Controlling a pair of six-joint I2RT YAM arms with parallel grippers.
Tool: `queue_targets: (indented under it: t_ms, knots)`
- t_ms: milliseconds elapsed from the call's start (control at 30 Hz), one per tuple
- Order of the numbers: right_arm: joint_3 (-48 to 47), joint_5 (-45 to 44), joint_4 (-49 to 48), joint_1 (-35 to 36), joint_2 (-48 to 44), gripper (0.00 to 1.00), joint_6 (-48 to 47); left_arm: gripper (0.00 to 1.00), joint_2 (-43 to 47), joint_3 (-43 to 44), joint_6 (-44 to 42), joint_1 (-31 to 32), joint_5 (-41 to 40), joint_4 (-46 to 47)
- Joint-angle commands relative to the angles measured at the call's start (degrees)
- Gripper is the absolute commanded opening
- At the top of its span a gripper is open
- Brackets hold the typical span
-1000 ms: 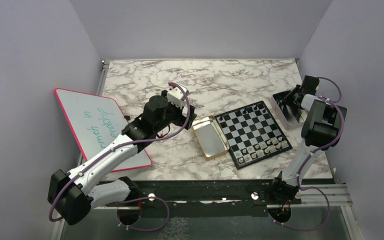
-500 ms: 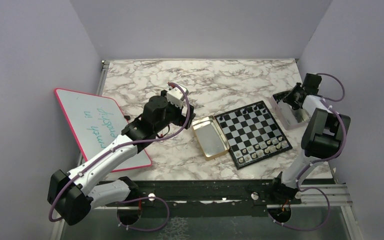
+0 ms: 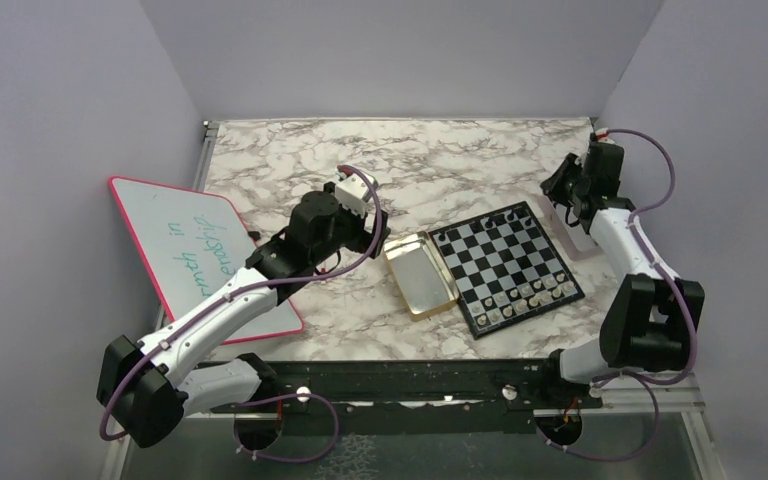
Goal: Set up the chess pieces on the board
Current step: Pick up the chess piece from the storage box, then place the chess piece on the chessboard.
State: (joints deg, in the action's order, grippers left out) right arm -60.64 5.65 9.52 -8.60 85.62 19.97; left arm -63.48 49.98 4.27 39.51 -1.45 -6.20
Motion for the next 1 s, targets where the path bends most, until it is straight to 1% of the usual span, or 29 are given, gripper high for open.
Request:
queue_targets:
  t_ms: [0,100,167,267,367,467,567,700,800,967]
  knots:
    - [4.33,3.21,-3.98,4.75,-6.05,0.21,-3.58,0.85,-0.44,1.24,1.77,0.11,-1.07,0.32]
    - [8.14,6.76,-8.59,8.4,-9.63,0.21,-6.31,0.83,-1.8,2.8,3.22,0.03,-3.66,-1.44]
    - [10.84,9.36,-13.34,10.81,-12.01,0.21,-8.42,0.8,-2.95,5.35,5.44,-0.07,-3.05,-3.27]
    - [15.19,10.0,-19.33,14.64,-15.77,0.21,-11.6,0.73,-4.58,10.17,8.83,-0.48,1.11,-5.34]
    - [19.66,12.98,-26.78,17.68,-19.17,0.21,-13.66,0.65,-5.52,14.52,13.07,-0.76,5.67,-5.48]
    - [23.65,16.39,-34.09,20.32,-22.36,0.22,-15.6,0.62,-7.03,18.39,17.15,-1.03,8.55,-4.72]
    - [26.15,19.79,-38.79,21.43,-24.76,0.22,-16.44,0.59,-9.77,23.18,20.4,-1.17,12.58,-4.97]
    - [28.12,25.61,-42.93,23.28,-26.08,0.22,-17.88,0.54,-13.78,28.08,23.7,-1.2,18.17,-4.98]
    - [28.35,29.48,-43.73,25.42,-26.31,0.22,-19.33,0.5,-16.5,30.5,24.55,-1.22,20.7,-5.29]
    - [29.11,29.32,-43.42,28.79,-28.45,0.22,-23.25,0.48,-19.43,33.2,25.95,-1.3,24.17,-5.76]
